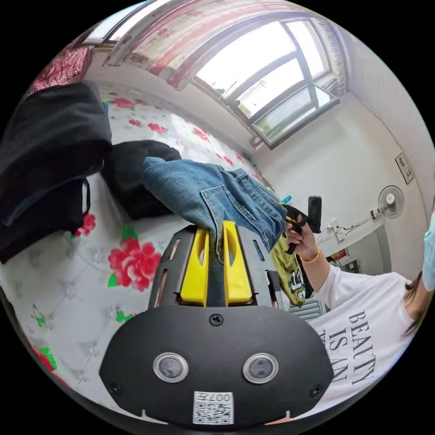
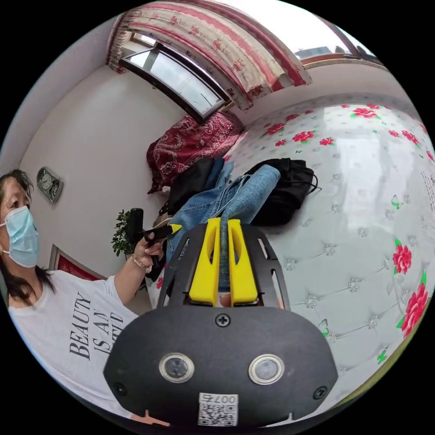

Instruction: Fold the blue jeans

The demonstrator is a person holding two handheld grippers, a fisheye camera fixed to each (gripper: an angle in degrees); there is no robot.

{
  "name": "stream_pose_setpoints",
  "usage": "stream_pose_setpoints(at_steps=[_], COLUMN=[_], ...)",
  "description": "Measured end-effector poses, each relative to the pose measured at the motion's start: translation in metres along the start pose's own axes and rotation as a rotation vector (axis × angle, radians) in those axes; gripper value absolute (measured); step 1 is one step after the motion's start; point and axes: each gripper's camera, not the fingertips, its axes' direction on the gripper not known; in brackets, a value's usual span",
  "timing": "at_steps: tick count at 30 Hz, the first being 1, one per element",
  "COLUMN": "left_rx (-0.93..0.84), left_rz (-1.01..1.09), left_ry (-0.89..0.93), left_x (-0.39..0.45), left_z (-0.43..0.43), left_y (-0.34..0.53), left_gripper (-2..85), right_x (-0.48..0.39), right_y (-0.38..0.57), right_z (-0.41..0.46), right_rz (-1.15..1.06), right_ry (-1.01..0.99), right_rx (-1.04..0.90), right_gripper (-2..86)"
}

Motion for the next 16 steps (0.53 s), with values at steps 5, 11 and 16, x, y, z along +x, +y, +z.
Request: stream_pose_setpoints(at_steps=[5,11,16], left_rx=[0.016,-0.198,-0.45], left_rz=[-0.2,-0.129,-0.138], left_ry=[-0.269,-0.42,-0.507], left_x=[-0.047,-0.037,-0.004], left_z=[0.019,0.072,0.104], left_y=[-0.077,0.053,0.196], left_gripper=[7.7,8.1,7.8], right_x=[0.01,-0.005,-0.038], right_y=[-0.075,0.055,0.244], right_z=[0.052,0.147,0.173], right_rz=[0.112,0.045,-0.04], right_ry=[0.177,0.329,0.528], right_rx=[0.084,-0.233,-0.586], right_gripper=[2.7,3.7,3.6])
